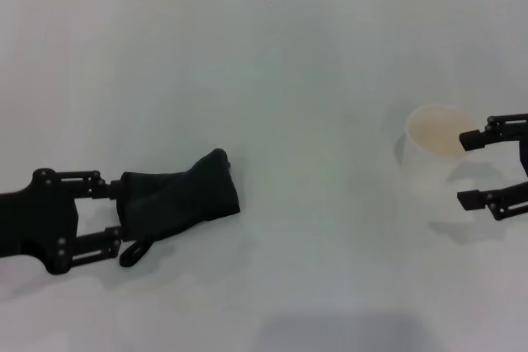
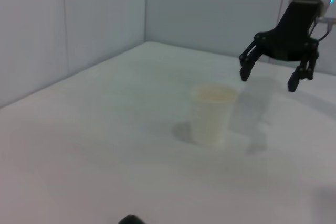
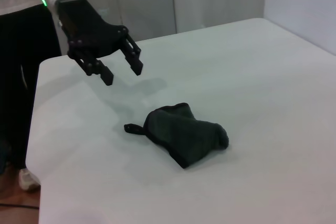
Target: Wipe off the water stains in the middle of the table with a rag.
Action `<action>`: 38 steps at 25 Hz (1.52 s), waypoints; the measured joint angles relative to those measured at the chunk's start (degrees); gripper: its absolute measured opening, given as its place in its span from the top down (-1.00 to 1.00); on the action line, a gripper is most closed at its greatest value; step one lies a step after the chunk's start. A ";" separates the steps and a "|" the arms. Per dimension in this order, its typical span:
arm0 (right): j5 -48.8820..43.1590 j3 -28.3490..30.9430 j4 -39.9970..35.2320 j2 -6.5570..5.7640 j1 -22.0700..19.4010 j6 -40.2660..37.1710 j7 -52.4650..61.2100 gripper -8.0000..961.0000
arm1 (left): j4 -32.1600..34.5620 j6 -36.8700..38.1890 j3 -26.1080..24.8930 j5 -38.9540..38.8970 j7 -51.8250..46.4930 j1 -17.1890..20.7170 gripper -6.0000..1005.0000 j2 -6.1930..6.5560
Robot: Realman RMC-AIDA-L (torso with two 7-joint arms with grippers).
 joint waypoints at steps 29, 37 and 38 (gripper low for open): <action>2.23 -5.45 2.12 0.77 -1.43 7.16 -1.16 -0.75 | -3.94 0.16 -0.32 -0.19 3.27 -0.23 -0.09 -0.08; 3.62 -11.10 4.60 0.79 -0.91 14.94 -1.99 -0.75 | -4.62 0.10 -0.32 -0.20 3.35 -0.81 -0.09 -0.03; 3.75 -11.21 4.90 0.79 -0.80 15.09 -2.05 -0.75 | -4.62 0.10 -0.32 -0.19 3.36 -0.82 -0.09 -0.03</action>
